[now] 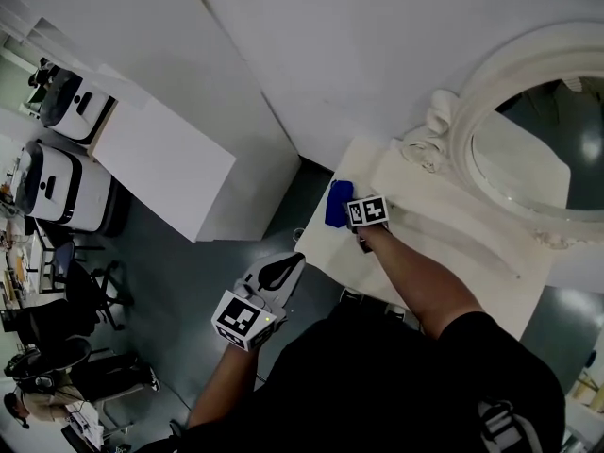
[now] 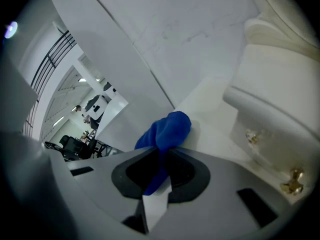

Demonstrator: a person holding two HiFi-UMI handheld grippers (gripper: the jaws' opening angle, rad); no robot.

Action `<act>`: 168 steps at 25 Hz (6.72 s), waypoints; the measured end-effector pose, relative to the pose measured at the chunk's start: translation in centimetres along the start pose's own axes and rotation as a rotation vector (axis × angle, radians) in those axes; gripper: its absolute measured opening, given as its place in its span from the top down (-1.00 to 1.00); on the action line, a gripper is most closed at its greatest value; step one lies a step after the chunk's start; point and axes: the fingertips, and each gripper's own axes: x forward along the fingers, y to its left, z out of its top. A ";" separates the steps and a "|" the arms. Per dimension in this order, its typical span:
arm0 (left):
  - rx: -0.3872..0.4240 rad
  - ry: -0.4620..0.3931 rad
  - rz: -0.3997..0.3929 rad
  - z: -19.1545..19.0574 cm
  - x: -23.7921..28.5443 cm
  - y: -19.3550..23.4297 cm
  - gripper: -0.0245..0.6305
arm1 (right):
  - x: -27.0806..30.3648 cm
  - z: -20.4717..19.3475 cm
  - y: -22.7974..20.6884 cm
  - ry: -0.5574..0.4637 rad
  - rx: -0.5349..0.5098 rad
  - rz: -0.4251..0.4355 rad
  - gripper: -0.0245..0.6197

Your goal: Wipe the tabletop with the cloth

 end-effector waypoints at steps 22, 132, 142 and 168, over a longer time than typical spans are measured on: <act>0.079 -0.003 -0.222 2.5 7.3 -12.0 0.89 | -15.7 -12.2 -14.7 -0.005 0.092 -0.224 0.80; 0.069 -0.010 -0.085 -0.5 -1.4 -12.0 0.89 | -5.1 -9.5 8.2 0.043 0.020 0.160 0.81; 0.073 0.009 -0.113 -1.4 -1.2 -10.4 0.89 | -4.7 -12.0 4.3 0.084 0.060 0.058 0.81; 0.177 0.023 -0.442 1.8 10.0 -25.5 0.89 | -25.4 -27.0 -15.2 0.075 0.229 -0.187 0.80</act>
